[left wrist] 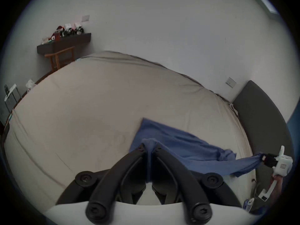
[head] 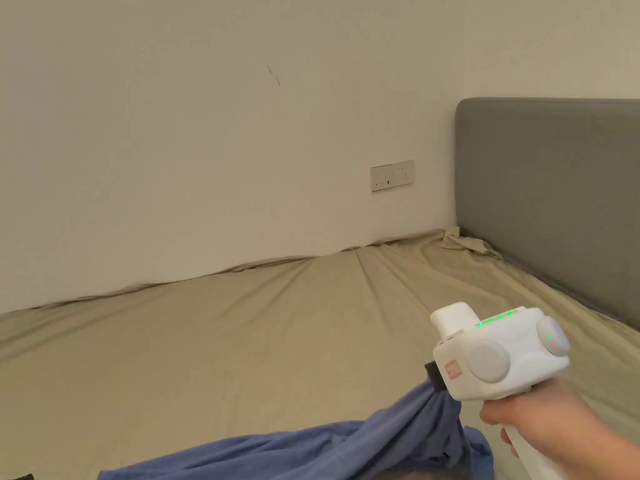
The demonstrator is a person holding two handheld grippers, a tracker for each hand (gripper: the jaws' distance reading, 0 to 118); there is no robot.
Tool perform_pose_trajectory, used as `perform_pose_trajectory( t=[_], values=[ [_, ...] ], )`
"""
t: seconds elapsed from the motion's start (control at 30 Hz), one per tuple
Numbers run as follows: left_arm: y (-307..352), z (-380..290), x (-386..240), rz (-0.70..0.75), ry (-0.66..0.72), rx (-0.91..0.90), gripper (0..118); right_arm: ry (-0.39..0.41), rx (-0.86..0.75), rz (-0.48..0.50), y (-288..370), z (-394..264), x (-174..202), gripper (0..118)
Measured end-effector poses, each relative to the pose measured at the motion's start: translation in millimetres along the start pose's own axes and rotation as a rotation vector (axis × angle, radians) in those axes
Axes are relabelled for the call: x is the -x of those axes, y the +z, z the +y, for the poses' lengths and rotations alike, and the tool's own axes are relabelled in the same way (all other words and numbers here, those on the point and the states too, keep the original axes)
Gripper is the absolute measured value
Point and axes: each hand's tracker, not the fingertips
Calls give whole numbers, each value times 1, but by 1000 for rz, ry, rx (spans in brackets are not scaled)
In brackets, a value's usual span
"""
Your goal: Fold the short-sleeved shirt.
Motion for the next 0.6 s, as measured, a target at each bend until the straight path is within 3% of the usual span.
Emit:
perform_pose_trajectory(
  t=[0.17,0.3,0.5,0.6],
  values=[
    [37,-49,26,-17,-94,39,3,10,79,49,14,-79,-7,5],
    [76,-90,53,-76,-27,113,3,5,107,67,46,-130,-22,5],
    [142,-107,76,-64,-147,164,3,-115,119,155,120,-185,-45,5],
    [167,-125,88,-61,-137,201,3,-88,162,143,151,-206,-49,5]
  ],
)
